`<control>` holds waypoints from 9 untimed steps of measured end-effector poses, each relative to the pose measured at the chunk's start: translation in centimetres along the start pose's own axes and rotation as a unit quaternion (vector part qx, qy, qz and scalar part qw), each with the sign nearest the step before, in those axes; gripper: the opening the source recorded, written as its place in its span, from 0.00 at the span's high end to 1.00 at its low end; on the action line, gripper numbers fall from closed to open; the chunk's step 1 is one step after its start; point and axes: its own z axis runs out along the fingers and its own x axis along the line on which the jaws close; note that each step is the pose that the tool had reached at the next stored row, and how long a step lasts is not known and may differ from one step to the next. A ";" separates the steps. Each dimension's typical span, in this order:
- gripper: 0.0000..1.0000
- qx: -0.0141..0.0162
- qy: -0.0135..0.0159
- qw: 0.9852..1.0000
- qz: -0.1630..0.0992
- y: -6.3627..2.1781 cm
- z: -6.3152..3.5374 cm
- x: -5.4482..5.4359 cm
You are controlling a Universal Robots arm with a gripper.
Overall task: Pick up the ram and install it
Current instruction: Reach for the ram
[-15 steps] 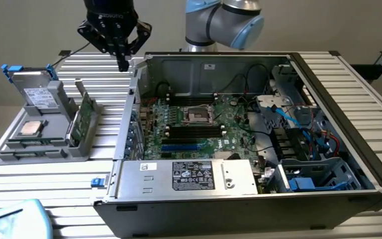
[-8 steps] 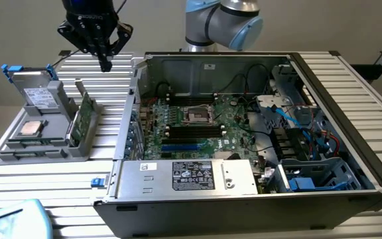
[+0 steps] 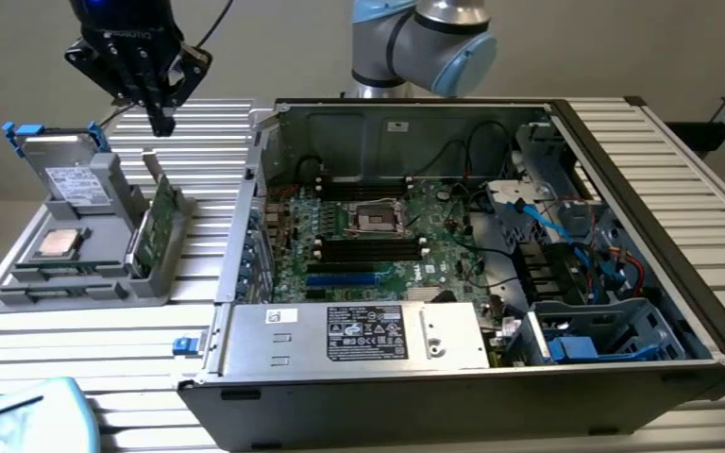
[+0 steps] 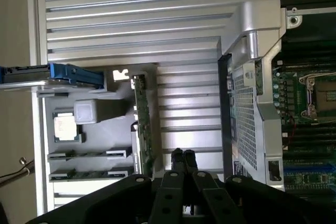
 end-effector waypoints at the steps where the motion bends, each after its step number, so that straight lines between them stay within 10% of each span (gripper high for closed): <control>1: 0.89 0.000 0.004 1.000 0.000 -0.02 0.03 0.3; 5: 0.89 0.001 0.017 1.000 0.001 -0.11 0.19 1.4; 9: 0.89 0.003 0.021 1.000 -0.007 -0.16 0.32 2.2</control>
